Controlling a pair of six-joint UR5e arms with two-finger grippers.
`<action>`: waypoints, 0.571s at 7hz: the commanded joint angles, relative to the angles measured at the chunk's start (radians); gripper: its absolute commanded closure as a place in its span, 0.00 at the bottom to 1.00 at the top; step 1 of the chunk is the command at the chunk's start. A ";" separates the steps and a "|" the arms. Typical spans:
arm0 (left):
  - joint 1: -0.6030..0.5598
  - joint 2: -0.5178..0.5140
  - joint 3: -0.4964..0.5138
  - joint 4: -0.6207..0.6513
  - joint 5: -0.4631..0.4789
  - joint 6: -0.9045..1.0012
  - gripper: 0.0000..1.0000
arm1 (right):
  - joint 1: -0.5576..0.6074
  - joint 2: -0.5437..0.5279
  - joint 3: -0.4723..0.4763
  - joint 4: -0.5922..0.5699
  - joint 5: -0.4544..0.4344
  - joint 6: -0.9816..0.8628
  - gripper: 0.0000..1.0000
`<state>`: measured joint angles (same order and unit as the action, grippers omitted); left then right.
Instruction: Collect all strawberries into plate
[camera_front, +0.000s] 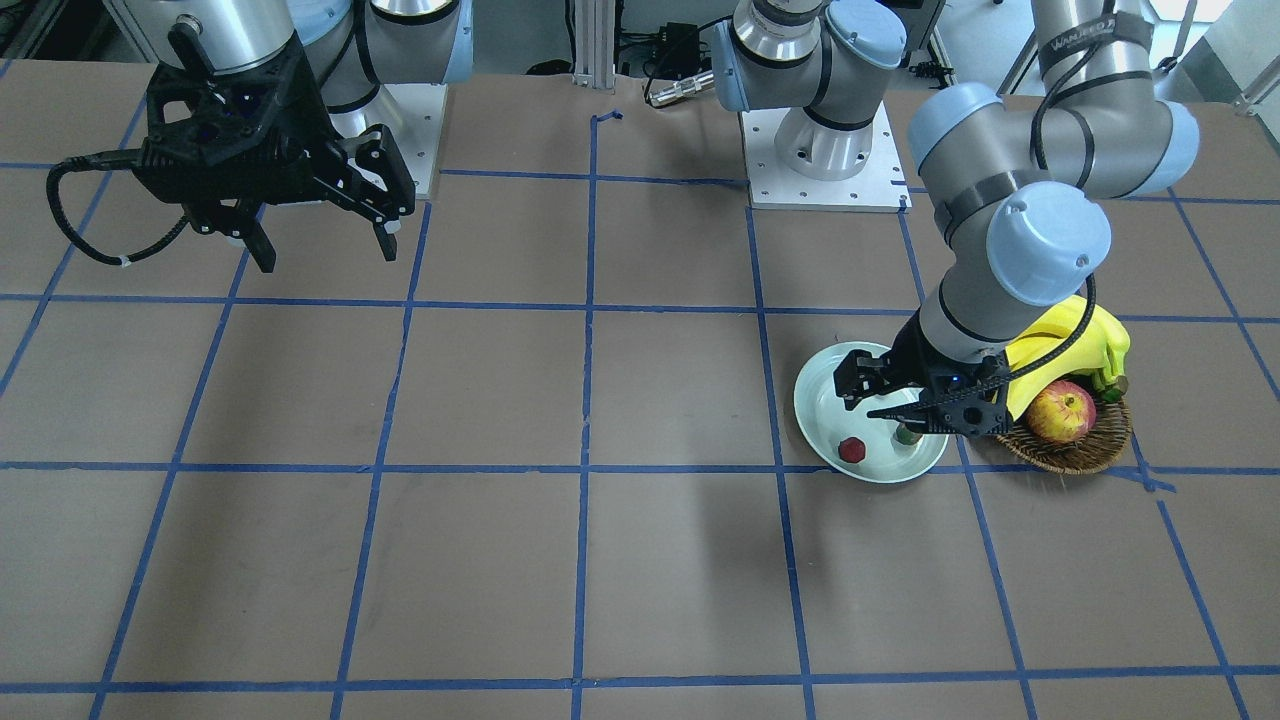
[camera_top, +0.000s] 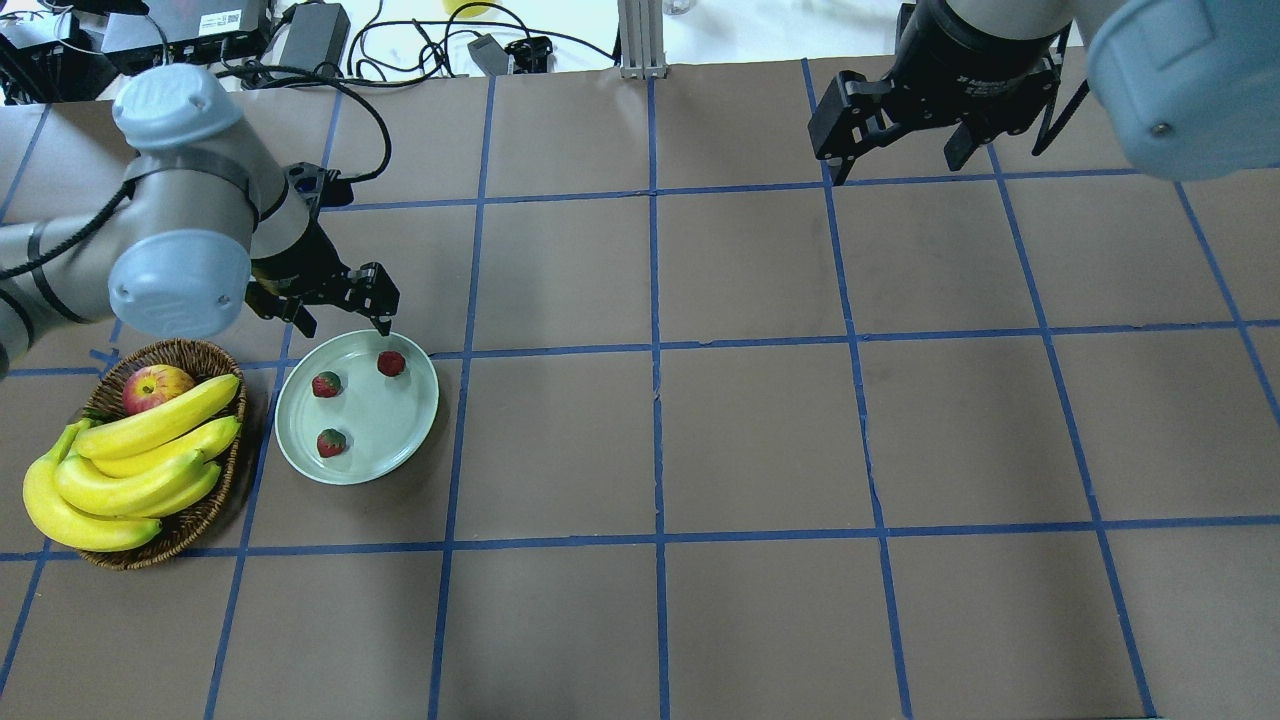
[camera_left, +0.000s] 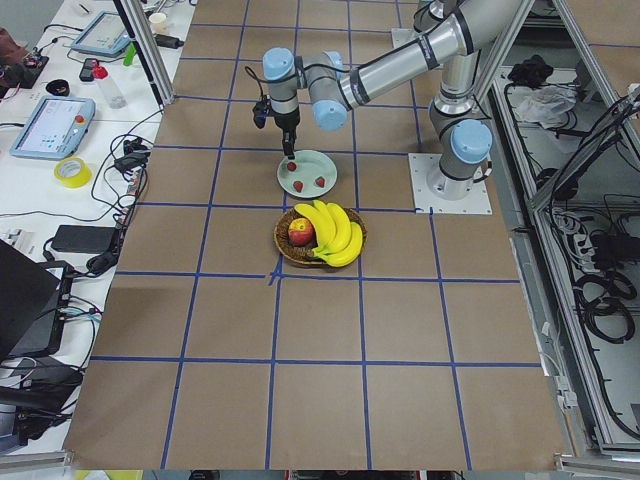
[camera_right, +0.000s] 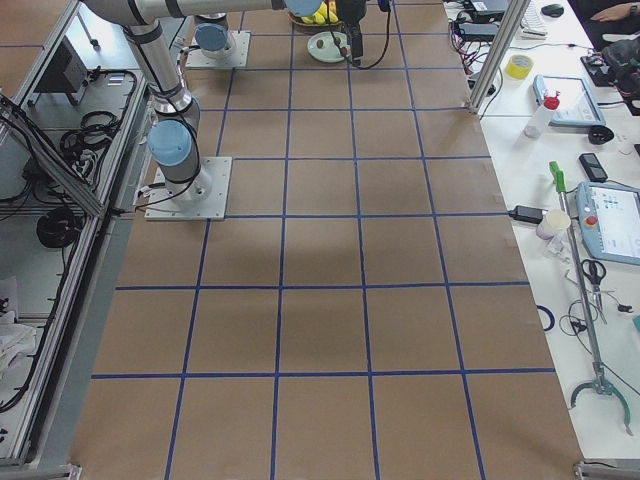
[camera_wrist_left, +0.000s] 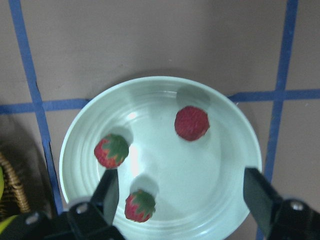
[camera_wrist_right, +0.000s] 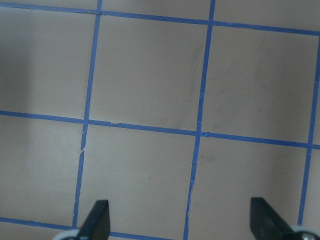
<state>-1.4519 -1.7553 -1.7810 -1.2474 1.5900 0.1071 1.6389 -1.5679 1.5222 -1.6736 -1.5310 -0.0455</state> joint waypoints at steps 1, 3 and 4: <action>-0.150 0.071 0.203 -0.192 0.005 -0.113 0.11 | -0.001 0.000 0.013 -0.001 -0.003 0.001 0.00; -0.165 0.130 0.306 -0.271 0.008 -0.113 0.09 | -0.005 0.002 0.013 -0.001 -0.009 -0.005 0.00; -0.166 0.147 0.320 -0.270 0.005 -0.113 0.08 | -0.004 0.000 0.013 -0.001 -0.006 0.001 0.00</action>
<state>-1.6153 -1.6333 -1.4918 -1.5033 1.5965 -0.0061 1.6356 -1.5671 1.5350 -1.6750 -1.5377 -0.0472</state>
